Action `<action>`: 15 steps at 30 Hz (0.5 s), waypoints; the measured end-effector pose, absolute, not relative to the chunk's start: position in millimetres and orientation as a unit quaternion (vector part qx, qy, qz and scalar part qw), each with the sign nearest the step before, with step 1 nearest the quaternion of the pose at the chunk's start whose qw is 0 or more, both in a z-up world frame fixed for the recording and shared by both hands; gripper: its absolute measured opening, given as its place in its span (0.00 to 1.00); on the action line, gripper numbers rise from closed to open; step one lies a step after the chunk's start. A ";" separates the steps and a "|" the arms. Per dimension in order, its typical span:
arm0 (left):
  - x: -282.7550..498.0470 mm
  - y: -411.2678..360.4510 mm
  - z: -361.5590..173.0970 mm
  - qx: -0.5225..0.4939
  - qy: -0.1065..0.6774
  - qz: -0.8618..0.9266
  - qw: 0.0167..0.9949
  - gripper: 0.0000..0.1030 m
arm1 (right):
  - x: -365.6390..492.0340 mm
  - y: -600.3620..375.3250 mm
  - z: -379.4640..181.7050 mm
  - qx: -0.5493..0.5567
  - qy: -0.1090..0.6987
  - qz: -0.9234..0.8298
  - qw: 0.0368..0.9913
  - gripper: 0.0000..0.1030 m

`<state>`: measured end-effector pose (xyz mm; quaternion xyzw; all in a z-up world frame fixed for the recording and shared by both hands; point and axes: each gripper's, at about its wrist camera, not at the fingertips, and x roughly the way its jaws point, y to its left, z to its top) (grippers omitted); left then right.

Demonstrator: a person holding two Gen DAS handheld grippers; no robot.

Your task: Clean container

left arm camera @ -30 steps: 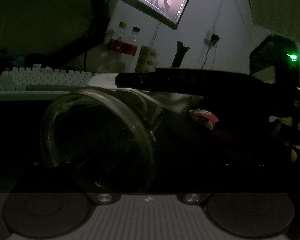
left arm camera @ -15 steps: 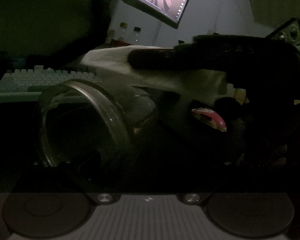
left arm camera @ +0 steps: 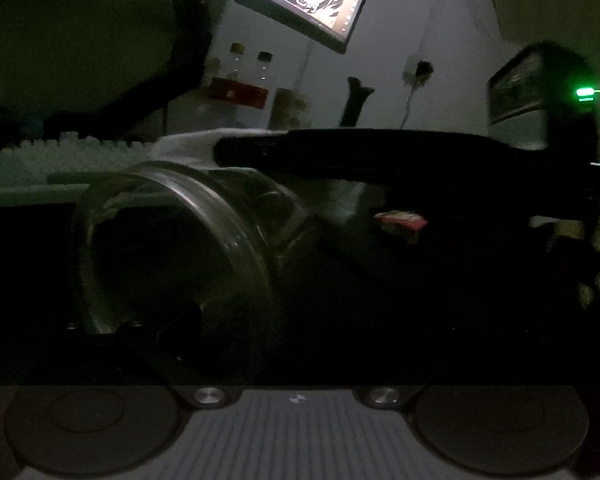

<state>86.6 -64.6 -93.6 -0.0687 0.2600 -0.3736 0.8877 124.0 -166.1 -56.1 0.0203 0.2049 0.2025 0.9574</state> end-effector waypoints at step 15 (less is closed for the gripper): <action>35.4 -111.0 -87.8 0.013 0.244 -0.380 0.892 1.00 | 109.0 -186.0 -53.8 0.046 0.219 0.224 0.949 0.08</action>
